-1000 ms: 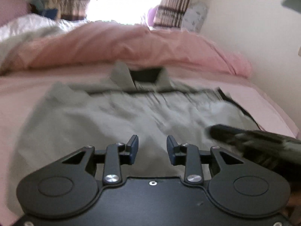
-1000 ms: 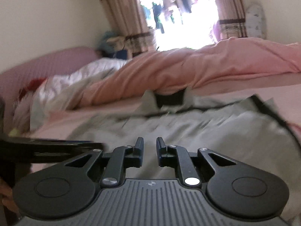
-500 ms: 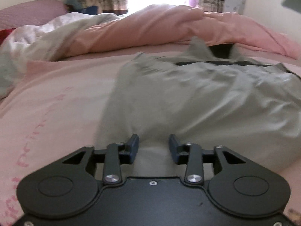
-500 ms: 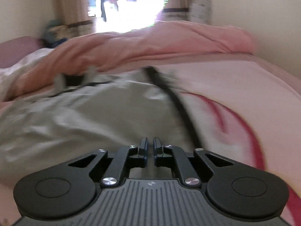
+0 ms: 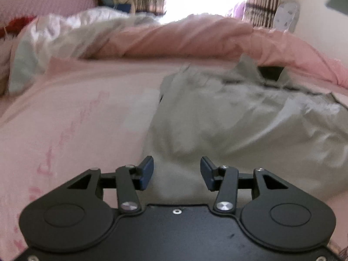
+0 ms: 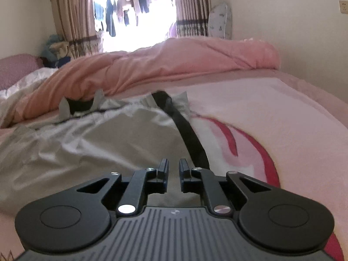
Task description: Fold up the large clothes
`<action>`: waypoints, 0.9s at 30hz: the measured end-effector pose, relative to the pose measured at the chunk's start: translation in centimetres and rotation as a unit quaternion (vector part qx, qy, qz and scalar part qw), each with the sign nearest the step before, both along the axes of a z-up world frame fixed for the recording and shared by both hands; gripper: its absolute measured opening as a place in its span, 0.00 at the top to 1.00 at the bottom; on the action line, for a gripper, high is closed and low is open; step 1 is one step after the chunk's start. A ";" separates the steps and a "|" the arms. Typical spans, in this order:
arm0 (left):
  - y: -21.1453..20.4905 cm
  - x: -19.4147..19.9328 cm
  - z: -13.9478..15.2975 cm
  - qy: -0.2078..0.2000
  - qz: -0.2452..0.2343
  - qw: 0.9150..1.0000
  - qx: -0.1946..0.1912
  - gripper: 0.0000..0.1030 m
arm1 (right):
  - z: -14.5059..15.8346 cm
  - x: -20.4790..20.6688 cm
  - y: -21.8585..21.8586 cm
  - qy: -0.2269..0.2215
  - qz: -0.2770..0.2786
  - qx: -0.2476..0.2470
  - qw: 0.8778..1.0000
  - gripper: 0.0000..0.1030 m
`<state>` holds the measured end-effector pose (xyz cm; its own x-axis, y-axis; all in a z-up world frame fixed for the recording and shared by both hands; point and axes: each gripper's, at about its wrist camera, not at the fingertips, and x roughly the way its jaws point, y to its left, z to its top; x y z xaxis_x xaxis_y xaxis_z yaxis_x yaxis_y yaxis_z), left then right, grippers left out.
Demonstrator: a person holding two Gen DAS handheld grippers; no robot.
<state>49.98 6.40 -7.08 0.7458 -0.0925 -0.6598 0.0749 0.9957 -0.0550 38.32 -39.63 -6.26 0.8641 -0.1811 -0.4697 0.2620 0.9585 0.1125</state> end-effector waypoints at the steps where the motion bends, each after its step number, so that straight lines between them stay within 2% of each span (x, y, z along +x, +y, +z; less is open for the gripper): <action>1: 0.4 0.1 -1.0 0.012 0.007 1.000 0.002 0.53 | -0.7 0.3 -0.2 0.013 -0.003 0.001 1.000 0.89; 5: 0.8 -0.3 -2.1 -0.007 0.004 1.000 -0.010 0.51 | -2.5 0.4 -0.5 0.004 0.000 -0.010 1.000 0.90; 7: 0.8 -0.2 -1.9 -0.001 0.008 1.000 -0.014 0.51 | -1.9 0.6 0.1 0.016 -0.010 -0.024 1.000 0.90; 9: 0.9 -0.4 -1.2 0.005 0.019 1.000 -0.016 0.57 | -0.5 0.6 1.4 0.016 -0.021 -0.029 0.999 0.85; 11: 0.2 -0.8 0.5 -0.017 0.018 0.999 -0.025 0.56 | 1.0 0.2 3.7 -0.017 0.008 -0.025 1.000 0.85; 13: -1.8 -0.8 2.2 -0.036 -0.015 0.998 -0.040 0.55 | 2.5 0.4 6.5 -0.041 0.043 -0.018 0.998 0.85; 17: -7.9 -0.1 3.4 -0.052 -0.072 0.996 -0.018 0.52 | 3.7 2.3 12.8 -0.059 0.111 -0.024 0.992 0.85; 20: -12.1 0.2 1.9 -0.045 -0.089 0.995 0.006 0.51 | 2.3 4.6 15.8 -0.037 0.125 -0.025 0.991 0.85; 23: -14.3 1.0 -0.9 -0.014 -0.094 0.995 0.027 0.51 | -0.5 6.6 17.1 0.013 0.103 -0.026 0.994 0.85; 27: -14.1 0.9 -1.7 -0.031 -0.102 0.994 0.034 0.48 | -2.0 6.2 17.8 -0.006 0.100 -0.079 0.992 0.85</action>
<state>50.84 -7.66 -8.74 0.7550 -0.2026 -0.6236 0.2762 0.9608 0.0222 44.55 -21.79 -8.26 0.8960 -0.0758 -0.4376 0.0639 0.9971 -0.0420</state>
